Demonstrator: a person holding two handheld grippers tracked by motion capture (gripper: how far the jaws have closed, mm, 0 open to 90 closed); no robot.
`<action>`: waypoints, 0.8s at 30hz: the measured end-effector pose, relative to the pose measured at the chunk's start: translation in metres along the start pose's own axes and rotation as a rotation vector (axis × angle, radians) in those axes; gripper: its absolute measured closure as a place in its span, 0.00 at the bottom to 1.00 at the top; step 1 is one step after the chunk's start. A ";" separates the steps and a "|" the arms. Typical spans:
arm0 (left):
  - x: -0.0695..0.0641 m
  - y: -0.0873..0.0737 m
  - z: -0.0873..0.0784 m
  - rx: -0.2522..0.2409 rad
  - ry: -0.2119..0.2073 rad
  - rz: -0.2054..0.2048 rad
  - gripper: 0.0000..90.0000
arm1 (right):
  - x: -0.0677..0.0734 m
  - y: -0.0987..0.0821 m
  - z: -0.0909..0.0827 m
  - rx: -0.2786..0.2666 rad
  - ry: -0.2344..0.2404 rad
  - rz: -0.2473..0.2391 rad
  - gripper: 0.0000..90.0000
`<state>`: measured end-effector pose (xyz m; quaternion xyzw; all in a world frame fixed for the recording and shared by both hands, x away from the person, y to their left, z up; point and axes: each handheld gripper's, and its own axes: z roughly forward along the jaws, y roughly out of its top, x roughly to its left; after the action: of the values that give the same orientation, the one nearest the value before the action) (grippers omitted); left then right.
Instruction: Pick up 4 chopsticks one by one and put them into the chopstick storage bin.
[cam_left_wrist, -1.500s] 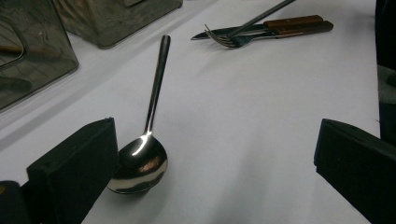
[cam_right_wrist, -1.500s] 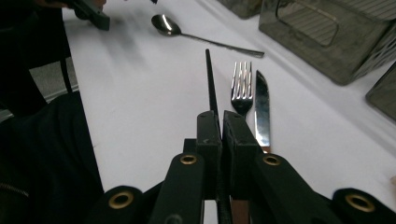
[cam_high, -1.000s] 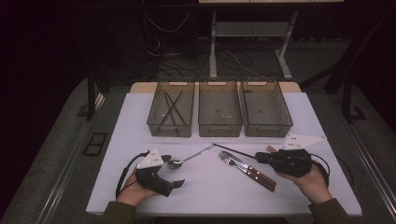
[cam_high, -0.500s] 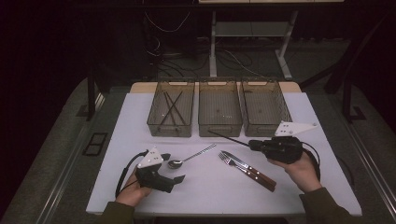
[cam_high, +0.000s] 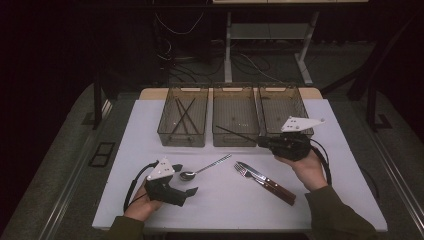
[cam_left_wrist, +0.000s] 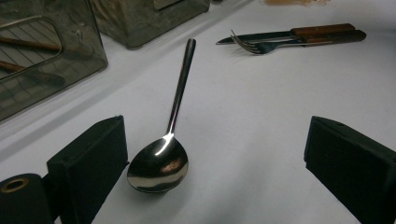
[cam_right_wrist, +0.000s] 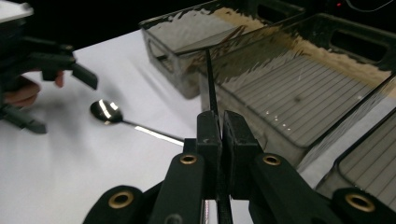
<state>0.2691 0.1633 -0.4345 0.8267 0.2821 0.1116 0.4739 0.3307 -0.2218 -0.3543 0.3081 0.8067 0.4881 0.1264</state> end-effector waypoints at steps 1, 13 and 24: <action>0.000 0.000 0.000 -0.002 0.001 -0.001 0.06 | -0.001 0.003 0.003 -0.002 -0.004 0.001 0.95; 0.000 0.000 0.001 0.002 0.000 -0.008 0.06 | -0.008 0.036 0.039 -0.015 -0.025 0.023 0.95; -0.001 0.000 0.001 -0.002 0.001 -0.013 0.06 | -0.010 0.065 0.078 -0.017 -0.054 0.045 0.95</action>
<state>0.2694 0.1619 -0.4347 0.8242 0.2876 0.1095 0.4754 0.4017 -0.1513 -0.3374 0.3382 0.7917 0.4892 0.1398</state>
